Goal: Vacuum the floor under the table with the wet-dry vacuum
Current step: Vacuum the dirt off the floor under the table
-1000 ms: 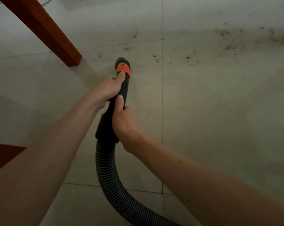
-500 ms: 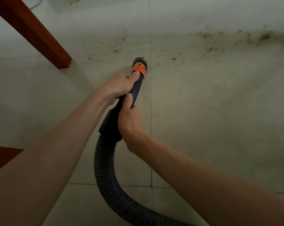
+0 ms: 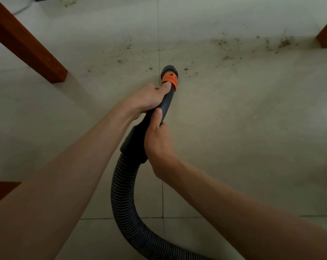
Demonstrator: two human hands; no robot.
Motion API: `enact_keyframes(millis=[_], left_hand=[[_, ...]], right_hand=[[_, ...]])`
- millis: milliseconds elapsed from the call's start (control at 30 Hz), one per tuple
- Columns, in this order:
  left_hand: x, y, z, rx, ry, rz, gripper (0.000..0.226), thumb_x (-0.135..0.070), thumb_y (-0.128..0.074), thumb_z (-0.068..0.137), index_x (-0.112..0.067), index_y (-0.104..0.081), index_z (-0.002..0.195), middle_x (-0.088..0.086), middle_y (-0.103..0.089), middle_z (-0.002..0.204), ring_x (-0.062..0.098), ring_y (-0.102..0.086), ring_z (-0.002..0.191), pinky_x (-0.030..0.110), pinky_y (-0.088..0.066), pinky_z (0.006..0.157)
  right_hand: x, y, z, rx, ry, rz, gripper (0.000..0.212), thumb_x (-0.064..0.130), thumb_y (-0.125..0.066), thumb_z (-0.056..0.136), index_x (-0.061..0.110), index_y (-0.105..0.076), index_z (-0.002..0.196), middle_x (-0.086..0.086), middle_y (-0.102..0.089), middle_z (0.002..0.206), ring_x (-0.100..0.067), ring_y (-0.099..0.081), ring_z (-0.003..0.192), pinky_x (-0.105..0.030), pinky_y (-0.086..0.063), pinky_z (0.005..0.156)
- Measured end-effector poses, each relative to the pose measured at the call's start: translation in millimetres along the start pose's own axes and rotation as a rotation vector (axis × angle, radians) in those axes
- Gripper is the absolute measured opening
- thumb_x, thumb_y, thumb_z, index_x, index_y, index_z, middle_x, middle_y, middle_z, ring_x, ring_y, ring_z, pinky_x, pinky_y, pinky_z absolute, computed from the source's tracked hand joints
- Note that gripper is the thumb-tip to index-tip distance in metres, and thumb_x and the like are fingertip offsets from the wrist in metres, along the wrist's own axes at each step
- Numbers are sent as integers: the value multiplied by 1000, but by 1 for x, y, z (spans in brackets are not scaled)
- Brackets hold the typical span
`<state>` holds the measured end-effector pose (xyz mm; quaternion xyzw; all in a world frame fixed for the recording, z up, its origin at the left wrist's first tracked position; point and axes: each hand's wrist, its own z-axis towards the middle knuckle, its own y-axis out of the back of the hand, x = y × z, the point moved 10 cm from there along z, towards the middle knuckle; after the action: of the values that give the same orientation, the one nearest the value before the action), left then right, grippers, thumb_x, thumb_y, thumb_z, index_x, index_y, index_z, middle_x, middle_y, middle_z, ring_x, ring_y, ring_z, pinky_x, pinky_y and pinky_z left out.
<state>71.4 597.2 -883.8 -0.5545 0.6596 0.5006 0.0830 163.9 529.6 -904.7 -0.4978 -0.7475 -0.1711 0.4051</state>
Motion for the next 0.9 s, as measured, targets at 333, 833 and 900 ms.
enact_keyframes(millis=[333,833,900], left_hand=[[-24,-25,5,53,-37,-12,43,-44,-40,97,-6,-55,81,15,-60,83,24,-57,76,31,-44,70],[-39,-36,2,55,-62,-79,43,-42,-42,98,-10,-53,72,10,-58,70,16,-56,56,23,-44,56],[-28,-24,-1,4,-52,-117,41,-40,-42,98,-10,-53,71,11,-58,67,13,-56,46,20,-44,47]], right_hand=[[8,27,3,-80,39,36,56,53,-22,99,8,-53,113,-4,-59,95,-16,-57,83,-28,-44,71],[12,40,5,-71,81,38,48,49,-24,101,15,-58,103,-4,-63,97,-17,-61,87,-30,-52,76],[7,41,8,-54,66,14,49,43,-23,102,15,-61,88,-10,-66,95,-25,-64,90,-43,-54,85]])
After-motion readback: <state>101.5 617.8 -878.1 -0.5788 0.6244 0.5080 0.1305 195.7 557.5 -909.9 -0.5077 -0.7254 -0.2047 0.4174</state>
